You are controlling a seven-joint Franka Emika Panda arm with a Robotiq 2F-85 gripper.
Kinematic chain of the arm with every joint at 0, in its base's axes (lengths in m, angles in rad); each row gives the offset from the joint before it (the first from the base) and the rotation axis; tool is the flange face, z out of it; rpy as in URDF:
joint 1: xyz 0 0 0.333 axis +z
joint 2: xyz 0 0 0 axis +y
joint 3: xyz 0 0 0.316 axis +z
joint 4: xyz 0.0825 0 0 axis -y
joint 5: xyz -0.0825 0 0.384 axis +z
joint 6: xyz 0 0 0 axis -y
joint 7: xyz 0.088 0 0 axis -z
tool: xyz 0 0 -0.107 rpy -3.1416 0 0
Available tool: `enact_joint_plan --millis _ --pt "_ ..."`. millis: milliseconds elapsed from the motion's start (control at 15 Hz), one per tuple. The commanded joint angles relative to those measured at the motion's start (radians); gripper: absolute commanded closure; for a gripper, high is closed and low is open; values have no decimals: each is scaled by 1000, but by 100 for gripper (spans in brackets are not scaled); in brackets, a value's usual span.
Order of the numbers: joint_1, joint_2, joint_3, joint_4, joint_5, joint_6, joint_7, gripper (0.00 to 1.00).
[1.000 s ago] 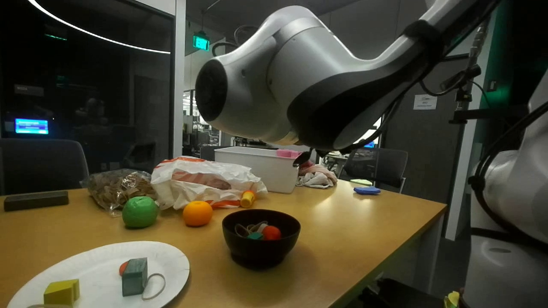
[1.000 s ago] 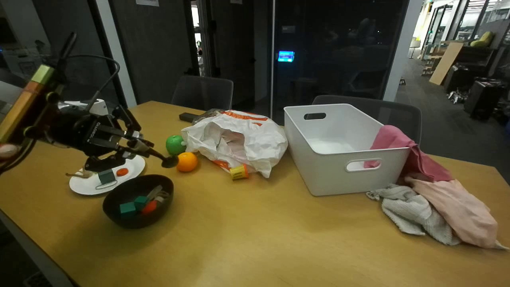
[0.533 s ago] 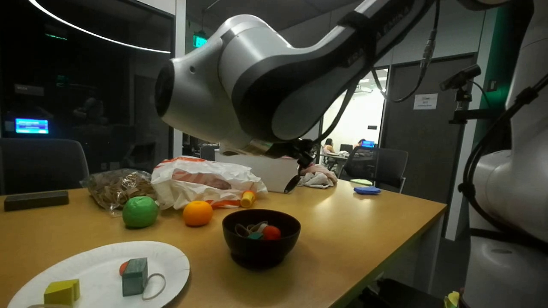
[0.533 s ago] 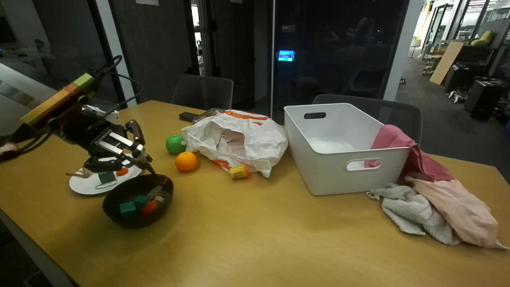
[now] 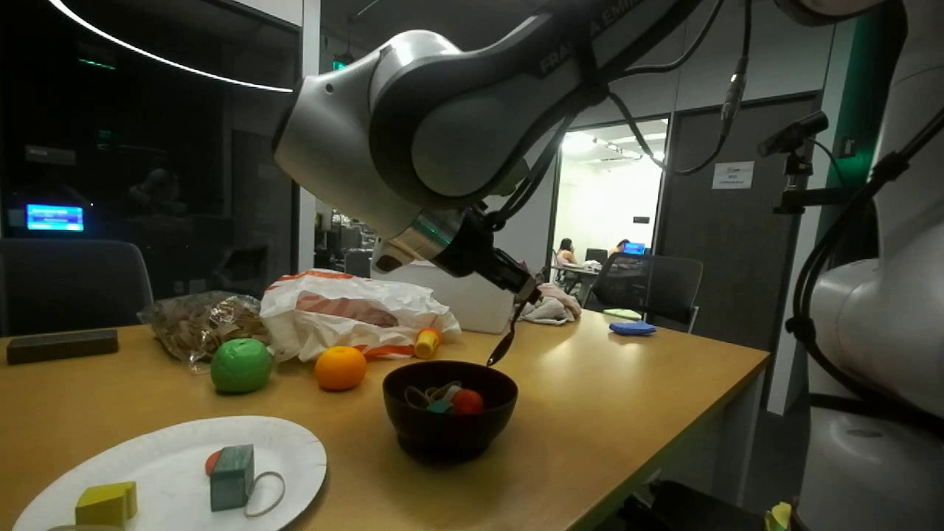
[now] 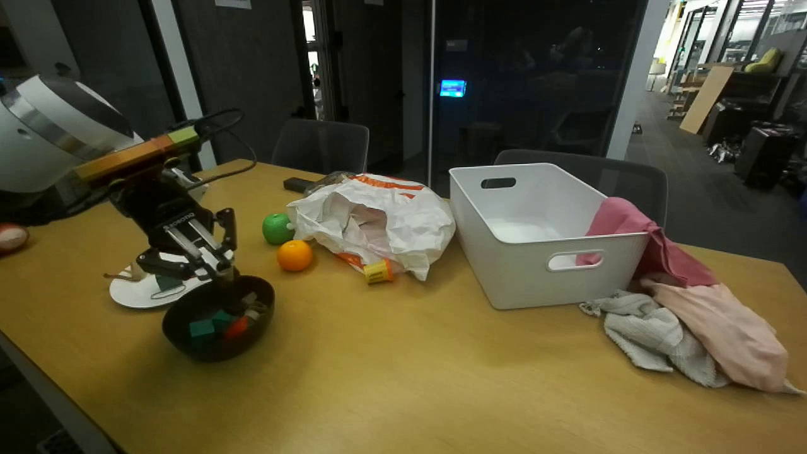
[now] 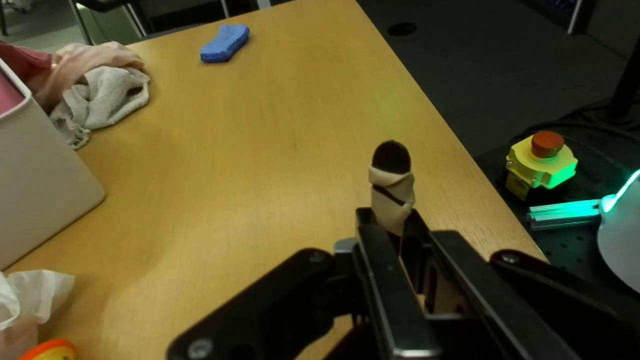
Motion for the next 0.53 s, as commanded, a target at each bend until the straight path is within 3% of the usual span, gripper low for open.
enact_joint_plan --millis 0,467 --pt "-13 15 -35 -12 33 53 -53 90" --pt "-21 63 -47 -36 123 173 -71 90"
